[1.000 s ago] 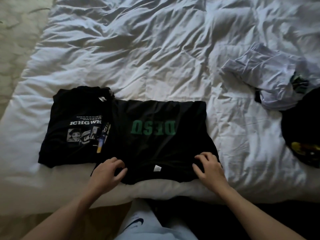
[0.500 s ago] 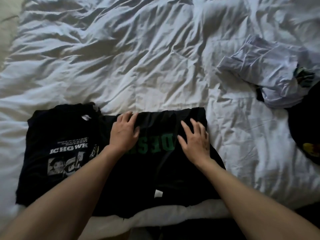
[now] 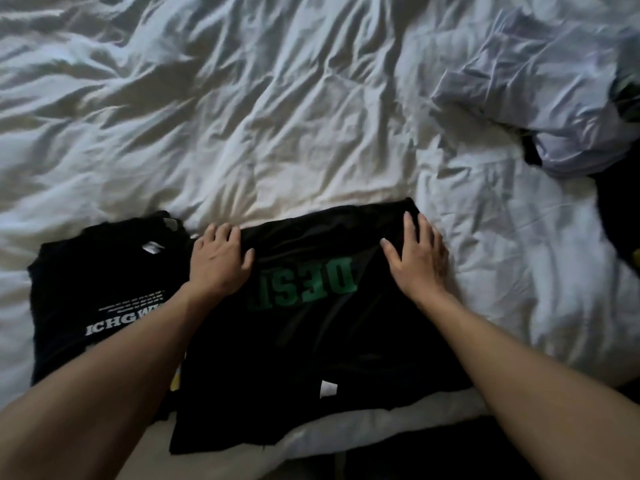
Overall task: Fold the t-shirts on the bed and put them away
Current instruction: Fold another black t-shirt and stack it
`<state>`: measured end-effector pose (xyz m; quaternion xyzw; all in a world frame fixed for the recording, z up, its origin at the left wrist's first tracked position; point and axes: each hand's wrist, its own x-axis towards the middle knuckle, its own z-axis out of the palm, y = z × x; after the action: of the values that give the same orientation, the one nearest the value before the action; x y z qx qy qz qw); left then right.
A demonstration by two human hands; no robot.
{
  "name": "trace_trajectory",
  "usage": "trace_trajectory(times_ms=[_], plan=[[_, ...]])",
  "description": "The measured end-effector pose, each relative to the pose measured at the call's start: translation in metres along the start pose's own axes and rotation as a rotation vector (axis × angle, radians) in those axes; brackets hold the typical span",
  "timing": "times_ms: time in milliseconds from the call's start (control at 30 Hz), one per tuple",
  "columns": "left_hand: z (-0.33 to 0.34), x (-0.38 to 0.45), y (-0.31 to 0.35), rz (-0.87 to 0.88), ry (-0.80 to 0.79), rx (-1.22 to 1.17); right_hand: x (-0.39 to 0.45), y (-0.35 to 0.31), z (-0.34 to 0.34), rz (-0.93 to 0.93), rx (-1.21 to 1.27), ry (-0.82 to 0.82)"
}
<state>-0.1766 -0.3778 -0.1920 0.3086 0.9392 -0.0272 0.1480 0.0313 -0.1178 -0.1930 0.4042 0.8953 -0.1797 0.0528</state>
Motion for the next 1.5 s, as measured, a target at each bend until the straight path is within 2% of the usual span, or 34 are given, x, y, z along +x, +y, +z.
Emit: trace_trajectory(times_ms=[167,300,400,467,567,633,767,933,1167,1500], plan=[[-0.03,0.02,0.066,0.182,-0.089,-0.122,-0.054,0.031,-0.012,0.345,0.017,-0.061],[-0.04,0.047,0.135,0.308,-0.193,-0.233,-0.079,0.056,-0.022,0.498,0.213,-0.22],[-0.044,0.067,0.18,0.347,-0.271,-0.339,-0.088,0.065,-0.024,0.54,0.361,-0.395],[-0.044,0.079,0.208,0.334,-0.331,-0.405,-0.091,0.072,-0.021,0.55,0.57,-0.439],[-0.044,0.089,0.237,0.369,-0.393,-0.313,-0.091,0.074,-0.02,0.564,0.886,-0.57],[-0.045,0.092,0.244,0.384,-0.431,-0.244,-0.091,0.069,-0.019,0.557,0.93,-0.624],[-0.043,0.102,0.232,0.388,-0.529,-0.238,-0.094,0.055,-0.009,0.544,0.877,-0.609],[-0.048,0.11,0.222,0.472,-0.624,-0.23,-0.102,0.056,-0.013,0.614,0.961,-0.64],[-0.049,0.107,0.253,0.516,-0.54,-0.378,-0.092,0.091,-0.024,0.665,0.965,-0.536],[-0.068,0.117,0.345,0.464,-0.518,-0.514,-0.05,0.183,-0.071,0.664,0.95,-0.531]])
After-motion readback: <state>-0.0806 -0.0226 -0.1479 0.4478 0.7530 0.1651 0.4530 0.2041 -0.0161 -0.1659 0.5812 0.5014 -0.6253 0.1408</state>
